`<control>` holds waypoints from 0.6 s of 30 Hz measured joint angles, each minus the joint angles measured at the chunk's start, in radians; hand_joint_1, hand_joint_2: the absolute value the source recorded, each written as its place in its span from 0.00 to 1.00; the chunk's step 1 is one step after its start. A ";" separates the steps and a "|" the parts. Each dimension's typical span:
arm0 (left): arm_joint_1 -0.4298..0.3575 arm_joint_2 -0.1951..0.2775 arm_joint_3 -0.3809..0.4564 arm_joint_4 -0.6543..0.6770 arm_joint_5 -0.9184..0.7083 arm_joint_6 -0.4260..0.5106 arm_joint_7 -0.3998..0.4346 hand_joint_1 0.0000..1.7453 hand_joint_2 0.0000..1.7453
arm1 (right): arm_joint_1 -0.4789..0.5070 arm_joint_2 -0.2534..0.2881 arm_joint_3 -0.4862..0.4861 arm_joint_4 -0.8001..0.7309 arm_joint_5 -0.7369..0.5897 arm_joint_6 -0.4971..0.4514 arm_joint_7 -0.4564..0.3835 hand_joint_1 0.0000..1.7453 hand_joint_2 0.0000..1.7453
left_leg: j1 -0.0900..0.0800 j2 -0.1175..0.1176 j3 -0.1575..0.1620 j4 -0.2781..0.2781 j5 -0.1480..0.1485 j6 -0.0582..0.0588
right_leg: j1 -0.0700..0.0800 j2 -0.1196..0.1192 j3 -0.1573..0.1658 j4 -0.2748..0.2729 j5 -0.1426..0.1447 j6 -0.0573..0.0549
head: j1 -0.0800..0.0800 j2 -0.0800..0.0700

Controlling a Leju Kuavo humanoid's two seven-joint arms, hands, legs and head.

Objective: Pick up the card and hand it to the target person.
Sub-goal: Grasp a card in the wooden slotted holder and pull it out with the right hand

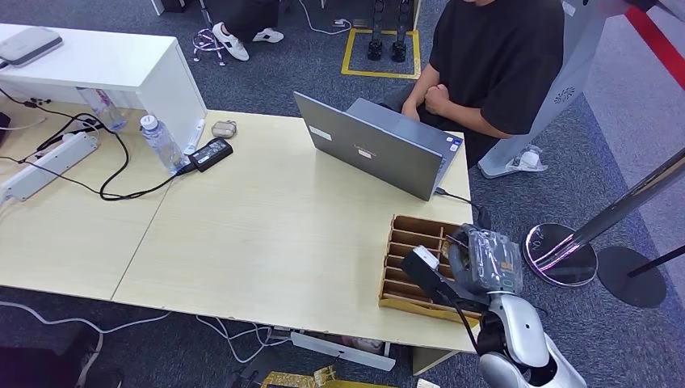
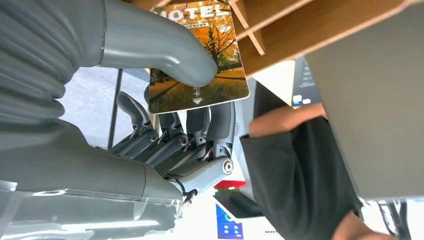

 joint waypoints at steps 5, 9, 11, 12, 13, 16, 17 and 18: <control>0.001 0.000 0.000 0.000 0.010 0.002 -0.006 0.00 0.00 | -0.016 -0.009 -0.004 -0.077 0.011 0.014 0.004 0.82 1.00 | 0.000 0.000 0.000 0.000 0.000 0.000 | 0.000 0.000 0.000 0.000 0.000 0.000 | 0.000 0.000; 0.002 0.000 0.000 0.000 0.011 0.003 -0.010 0.00 0.00 | -0.029 -0.019 -0.004 -0.150 0.021 0.034 0.011 0.83 1.00 | 0.000 0.000 0.000 0.000 0.000 0.000 | 0.000 0.000 0.000 0.000 0.000 0.000 | 0.000 0.000; 0.002 0.000 0.000 0.000 0.011 0.003 -0.010 0.00 0.00 | -0.034 -0.024 -0.004 -0.178 0.032 0.045 0.017 0.84 1.00 | 0.000 0.000 0.000 0.000 0.000 0.000 | 0.000 0.000 0.000 0.000 0.000 0.000 | 0.000 0.000; 0.002 0.000 0.000 0.000 0.011 0.003 -0.010 0.00 0.00 | -0.036 -0.027 -0.005 -0.189 0.038 0.050 0.019 0.84 1.00 | 0.000 0.000 0.000 0.000 0.000 0.000 | 0.000 0.000 0.000 0.000 0.000 0.000 | 0.000 0.000; 0.002 0.000 0.000 0.000 0.011 0.002 -0.009 0.00 0.00 | -0.039 -0.030 -0.007 -0.196 0.042 0.055 0.021 0.84 1.00 | 0.000 0.000 0.000 0.000 0.000 0.000 | 0.000 0.000 0.000 0.000 0.000 0.000 | 0.000 0.000; 0.002 0.000 0.000 0.000 0.007 0.001 -0.005 0.00 0.00 | -0.046 -0.039 -0.019 -0.205 0.045 0.062 0.026 0.84 1.00 | 0.000 0.000 0.000 0.000 0.000 0.000 | 0.000 0.000 0.000 0.000 0.000 0.000 | 0.000 0.000; 0.002 0.000 0.000 0.000 0.005 0.000 -0.004 0.00 0.00 | -0.050 -0.042 -0.024 -0.205 0.042 0.064 0.026 0.85 1.00 | 0.000 0.000 0.000 0.000 0.000 0.000 | 0.000 0.000 0.000 0.000 0.000 0.000 | 0.000 0.000; 0.002 0.000 0.000 0.000 0.002 -0.001 -0.002 0.00 0.00 | -0.056 -0.046 -0.028 -0.204 0.036 0.068 0.026 0.85 1.00 | 0.000 0.000 0.000 0.000 0.000 0.000 | 0.000 0.000 0.000 0.000 0.000 0.000 | 0.000 0.000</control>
